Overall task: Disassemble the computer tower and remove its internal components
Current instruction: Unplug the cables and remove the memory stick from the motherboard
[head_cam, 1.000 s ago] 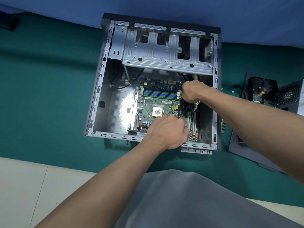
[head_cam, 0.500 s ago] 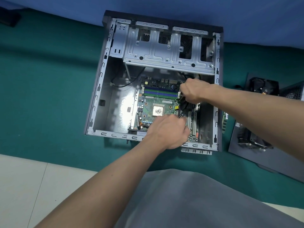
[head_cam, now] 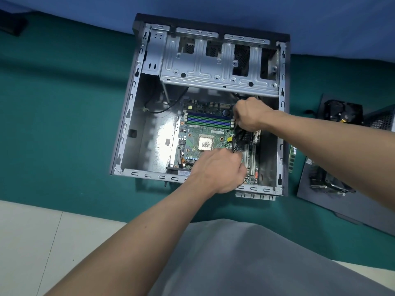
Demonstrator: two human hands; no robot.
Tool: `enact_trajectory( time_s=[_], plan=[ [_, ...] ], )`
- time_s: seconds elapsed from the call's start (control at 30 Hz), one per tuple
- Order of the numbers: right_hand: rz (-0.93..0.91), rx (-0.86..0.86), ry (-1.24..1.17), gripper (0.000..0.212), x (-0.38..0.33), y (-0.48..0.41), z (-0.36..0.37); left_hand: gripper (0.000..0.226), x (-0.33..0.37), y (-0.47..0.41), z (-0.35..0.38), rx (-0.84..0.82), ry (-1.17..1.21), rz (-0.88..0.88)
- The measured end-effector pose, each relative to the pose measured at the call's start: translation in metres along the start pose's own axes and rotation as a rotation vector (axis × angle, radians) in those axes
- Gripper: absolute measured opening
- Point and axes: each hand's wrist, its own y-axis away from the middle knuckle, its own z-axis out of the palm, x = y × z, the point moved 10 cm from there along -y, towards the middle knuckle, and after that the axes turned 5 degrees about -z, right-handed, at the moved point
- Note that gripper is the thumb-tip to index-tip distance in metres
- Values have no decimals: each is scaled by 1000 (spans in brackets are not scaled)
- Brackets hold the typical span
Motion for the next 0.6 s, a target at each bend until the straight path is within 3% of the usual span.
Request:
enact_trajectory(
  time_s=[0.03, 0.17, 0.47, 0.6],
  plan=[
    [-3, -16, 16, 8, 0, 0, 2, 29, 0, 0, 0, 1, 0, -2],
    [28, -90, 67, 31, 3, 3, 10, 29, -1, 0, 1, 5, 3, -8],
    [-19, -19, 89, 26, -4, 9, 4, 28, -1, 0, 1, -7, 8, -7],
    [5, 15, -28, 11, 2, 2, 1, 28, -1, 0, 0, -4, 7, -4]
  ],
)
